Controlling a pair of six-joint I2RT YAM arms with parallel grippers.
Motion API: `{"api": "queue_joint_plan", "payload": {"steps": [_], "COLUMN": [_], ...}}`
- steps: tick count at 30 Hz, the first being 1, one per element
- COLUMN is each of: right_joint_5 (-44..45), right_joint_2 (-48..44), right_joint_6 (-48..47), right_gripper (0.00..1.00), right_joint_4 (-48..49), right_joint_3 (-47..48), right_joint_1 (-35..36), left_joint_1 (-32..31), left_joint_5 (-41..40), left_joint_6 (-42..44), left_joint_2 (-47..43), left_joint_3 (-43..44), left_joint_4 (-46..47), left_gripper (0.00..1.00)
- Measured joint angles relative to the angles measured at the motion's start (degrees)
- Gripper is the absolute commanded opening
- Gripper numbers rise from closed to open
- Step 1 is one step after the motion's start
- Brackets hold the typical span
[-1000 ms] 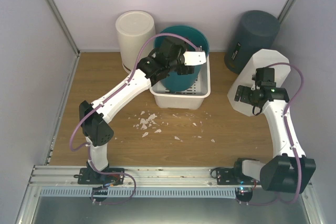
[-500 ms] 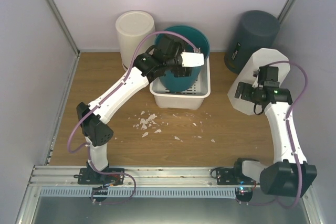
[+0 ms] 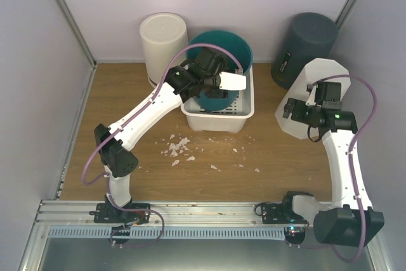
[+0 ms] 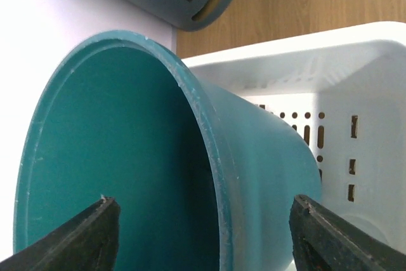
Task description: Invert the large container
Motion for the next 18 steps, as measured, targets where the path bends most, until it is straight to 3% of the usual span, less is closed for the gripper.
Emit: {"api": "queue_joint_plan", "payload": {"steps": [8, 18], "right_joint_5": [-1.44, -2.43], "right_joint_2": [-1.53, -1.6], "right_joint_6": [-0.11, -0.22], "right_gripper": [1.0, 1.0], "right_joint_4": [0.0, 0.74], "right_joint_3": [-1.68, -3.82], "right_joint_1": [0.02, 0.02], "left_joint_1": [0.0, 0.0], "left_joint_5": [-2.36, -4.0], "left_joint_6": [1.44, 1.81], "left_joint_2": [6.08, 8.22], "left_joint_3": [3.69, 4.87], "left_joint_4": [-1.36, -5.99], "left_gripper": [0.55, 0.17]}}
